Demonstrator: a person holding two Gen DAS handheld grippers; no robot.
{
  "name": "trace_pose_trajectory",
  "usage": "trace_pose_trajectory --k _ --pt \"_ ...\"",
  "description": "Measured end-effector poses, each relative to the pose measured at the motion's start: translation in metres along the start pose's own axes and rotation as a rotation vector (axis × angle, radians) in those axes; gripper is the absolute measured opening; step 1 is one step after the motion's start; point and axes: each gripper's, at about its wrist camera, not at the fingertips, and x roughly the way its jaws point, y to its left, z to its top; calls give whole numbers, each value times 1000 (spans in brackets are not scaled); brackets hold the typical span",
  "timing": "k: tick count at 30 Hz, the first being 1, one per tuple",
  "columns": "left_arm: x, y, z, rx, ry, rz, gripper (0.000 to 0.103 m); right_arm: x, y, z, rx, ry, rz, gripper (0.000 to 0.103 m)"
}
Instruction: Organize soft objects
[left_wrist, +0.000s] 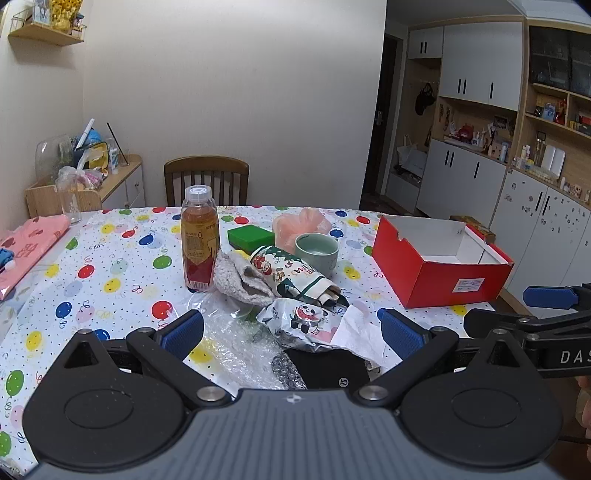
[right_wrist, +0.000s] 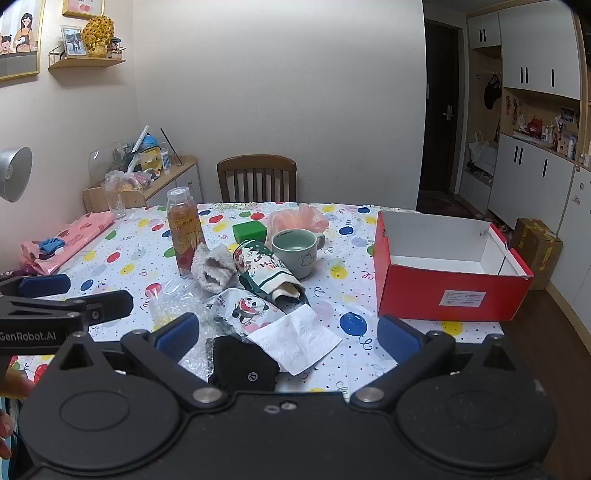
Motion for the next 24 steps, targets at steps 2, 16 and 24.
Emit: trace_pose_trajectory --k 2,16,24 --pt "0 0 0 -3 1 0 103 0 1 -1 1 -1 0 103" --pt "-1 4 -3 -20 12 -3 103 -5 6 -3 -2 0 -4 103" --pt "-4 3 -3 -15 8 -16 103 -5 6 -3 -1 2 -8 103"
